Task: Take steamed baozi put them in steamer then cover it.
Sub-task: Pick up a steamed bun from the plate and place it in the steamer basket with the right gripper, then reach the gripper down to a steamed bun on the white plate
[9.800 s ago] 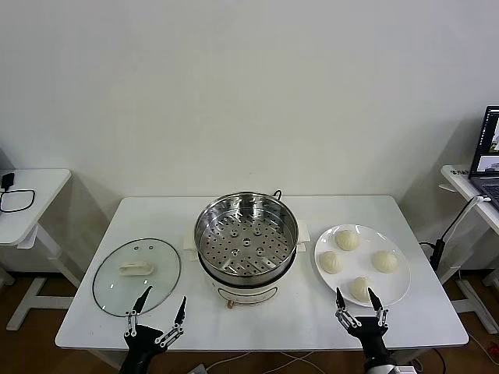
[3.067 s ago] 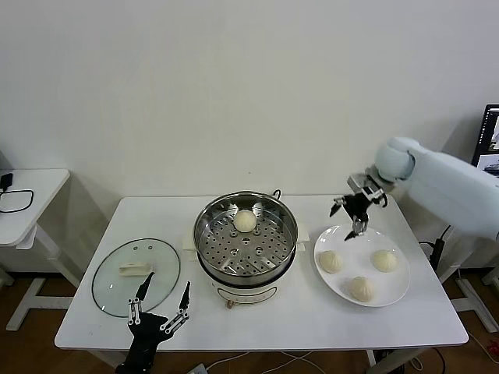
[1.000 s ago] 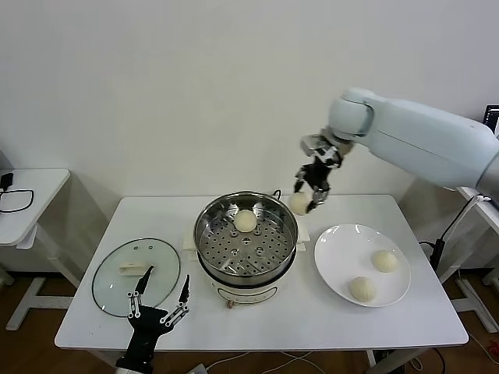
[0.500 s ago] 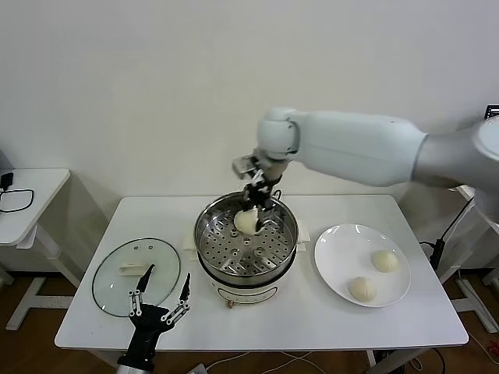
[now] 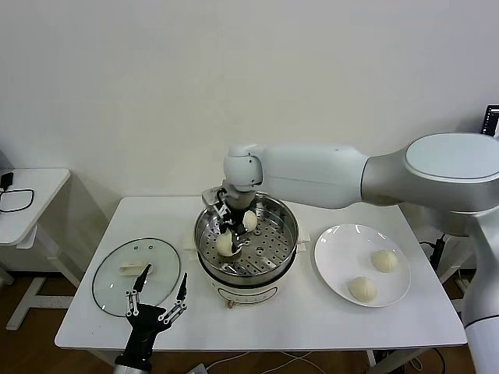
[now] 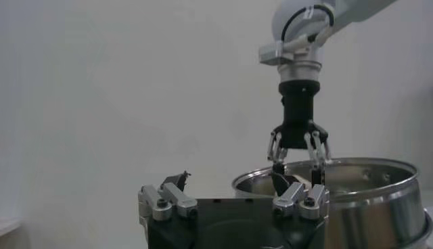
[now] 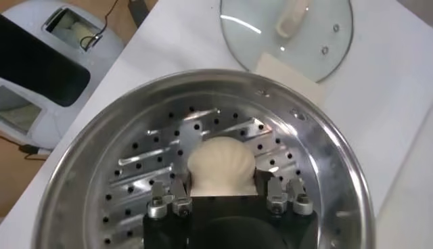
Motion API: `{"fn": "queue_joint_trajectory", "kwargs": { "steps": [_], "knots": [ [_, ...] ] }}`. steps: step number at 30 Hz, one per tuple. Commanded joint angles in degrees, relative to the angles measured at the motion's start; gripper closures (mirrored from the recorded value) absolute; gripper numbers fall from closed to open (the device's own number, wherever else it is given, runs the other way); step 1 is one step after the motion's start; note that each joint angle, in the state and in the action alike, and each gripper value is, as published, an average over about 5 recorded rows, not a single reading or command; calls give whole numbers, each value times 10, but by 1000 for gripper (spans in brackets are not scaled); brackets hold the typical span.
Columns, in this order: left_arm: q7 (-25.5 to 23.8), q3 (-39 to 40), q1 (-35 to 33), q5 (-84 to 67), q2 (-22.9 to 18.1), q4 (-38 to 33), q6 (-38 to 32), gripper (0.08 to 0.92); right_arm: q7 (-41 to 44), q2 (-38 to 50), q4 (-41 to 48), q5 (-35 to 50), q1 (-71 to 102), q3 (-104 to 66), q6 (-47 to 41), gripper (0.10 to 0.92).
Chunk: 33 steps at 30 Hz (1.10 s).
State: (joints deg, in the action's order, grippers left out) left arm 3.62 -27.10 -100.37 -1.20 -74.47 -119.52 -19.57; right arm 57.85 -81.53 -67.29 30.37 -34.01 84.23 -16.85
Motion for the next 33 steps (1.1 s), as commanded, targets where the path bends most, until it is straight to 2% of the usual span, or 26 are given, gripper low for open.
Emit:
{"fn": "queue_joint_trajectory", "kwargs": {
  "steps": [1,5,8,16,25,33],
  "knots": [
    [0,-1,0,0,0,0,0,177,-24,-20,5,1,18,5,-7,353],
    [1,-2,-1,0,-1,-1,0,177,-28,-15,3,-1,18,0,-6,252],
    [1,-4,-1,0,0,-2,1,177,-26,-3,-6,-3,9,-7,-6,211],
    [1,-5,-4,0,1,-7,3,177,36,116,-58,-46,-41,-65,16,203],
    [0,-1,-4,1,3,-7,4,177,159,306,-31,-132,-91,-98,113,203],
    [1,9,4,2,4,-6,8,177,182,439,-29,-199,-11,-88,144,203]
  ]
}}
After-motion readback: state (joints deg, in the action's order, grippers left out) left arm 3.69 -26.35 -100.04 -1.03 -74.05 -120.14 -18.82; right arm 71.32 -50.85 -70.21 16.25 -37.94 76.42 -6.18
